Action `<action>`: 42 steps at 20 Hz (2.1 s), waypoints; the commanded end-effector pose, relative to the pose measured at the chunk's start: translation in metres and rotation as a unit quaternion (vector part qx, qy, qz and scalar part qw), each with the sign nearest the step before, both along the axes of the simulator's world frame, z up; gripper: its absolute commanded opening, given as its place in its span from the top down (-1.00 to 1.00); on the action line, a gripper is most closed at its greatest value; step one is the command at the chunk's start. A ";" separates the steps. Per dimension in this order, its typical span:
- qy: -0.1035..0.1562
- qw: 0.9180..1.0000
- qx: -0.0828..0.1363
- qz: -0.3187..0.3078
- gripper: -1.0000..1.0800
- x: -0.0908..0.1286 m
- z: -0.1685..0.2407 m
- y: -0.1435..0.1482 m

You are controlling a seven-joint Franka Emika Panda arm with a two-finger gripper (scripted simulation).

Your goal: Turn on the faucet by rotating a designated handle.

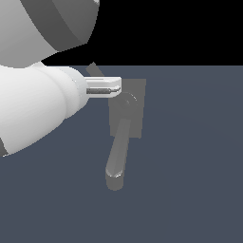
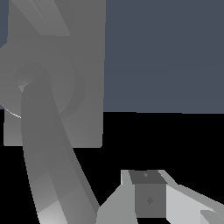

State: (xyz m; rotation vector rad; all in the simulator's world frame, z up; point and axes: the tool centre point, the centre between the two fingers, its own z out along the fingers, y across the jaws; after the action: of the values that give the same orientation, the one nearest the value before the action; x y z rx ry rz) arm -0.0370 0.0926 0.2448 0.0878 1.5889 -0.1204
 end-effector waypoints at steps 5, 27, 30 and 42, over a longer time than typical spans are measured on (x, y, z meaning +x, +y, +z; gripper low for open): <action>-0.007 1.000 0.000 -0.001 1.00 0.001 0.021 -0.016; -0.003 1.000 0.001 -0.001 1.00 -0.008 0.045 -0.072; -0.005 1.000 0.001 -0.001 1.00 -0.009 0.050 -0.082; 0.002 1.000 0.008 -0.002 1.00 -0.019 0.040 -0.108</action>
State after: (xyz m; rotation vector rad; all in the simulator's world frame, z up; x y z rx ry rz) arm -0.0567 -0.0064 0.2837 0.1018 1.5964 -0.1047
